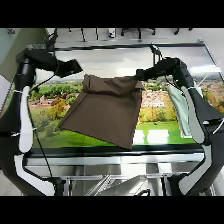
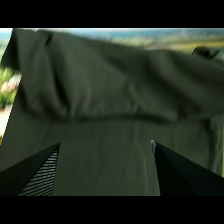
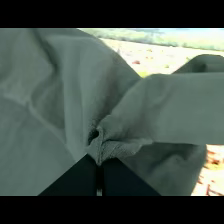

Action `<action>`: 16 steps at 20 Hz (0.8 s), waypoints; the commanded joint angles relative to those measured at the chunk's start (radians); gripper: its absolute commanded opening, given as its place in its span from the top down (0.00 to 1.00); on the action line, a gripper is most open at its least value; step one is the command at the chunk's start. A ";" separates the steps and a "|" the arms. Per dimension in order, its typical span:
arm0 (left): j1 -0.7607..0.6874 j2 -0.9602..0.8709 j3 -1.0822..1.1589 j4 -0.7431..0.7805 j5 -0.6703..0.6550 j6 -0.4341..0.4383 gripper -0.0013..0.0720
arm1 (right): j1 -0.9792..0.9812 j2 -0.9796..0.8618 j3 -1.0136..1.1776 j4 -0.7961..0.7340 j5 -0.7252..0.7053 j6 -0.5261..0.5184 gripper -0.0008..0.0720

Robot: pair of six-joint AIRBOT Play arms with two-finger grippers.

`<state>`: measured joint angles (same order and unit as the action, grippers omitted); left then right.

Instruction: Fold the shirts.

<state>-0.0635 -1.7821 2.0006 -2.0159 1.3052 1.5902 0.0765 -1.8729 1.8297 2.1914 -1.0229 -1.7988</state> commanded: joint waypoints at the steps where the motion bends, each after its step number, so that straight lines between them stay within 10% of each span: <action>1: 0.056 0.131 -0.183 -0.002 0.238 -0.058 0.11 | -0.073 -0.004 0.001 0.000 -0.068 0.019 0.96; 9: -0.287 0.521 -1.207 -0.275 -0.310 -0.133 0.11 | -0.152 -0.009 0.000 0.000 -0.146 0.018 0.96; 16: -0.631 0.532 -1.434 -0.450 -0.706 -0.259 0.11 | -0.152 -0.010 0.000 0.000 -0.149 0.019 0.96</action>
<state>-0.5709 -1.2522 0.6342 -2.3905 0.7971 1.3930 -0.0738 -1.8820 1.8297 2.1910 -1.1656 -1.7809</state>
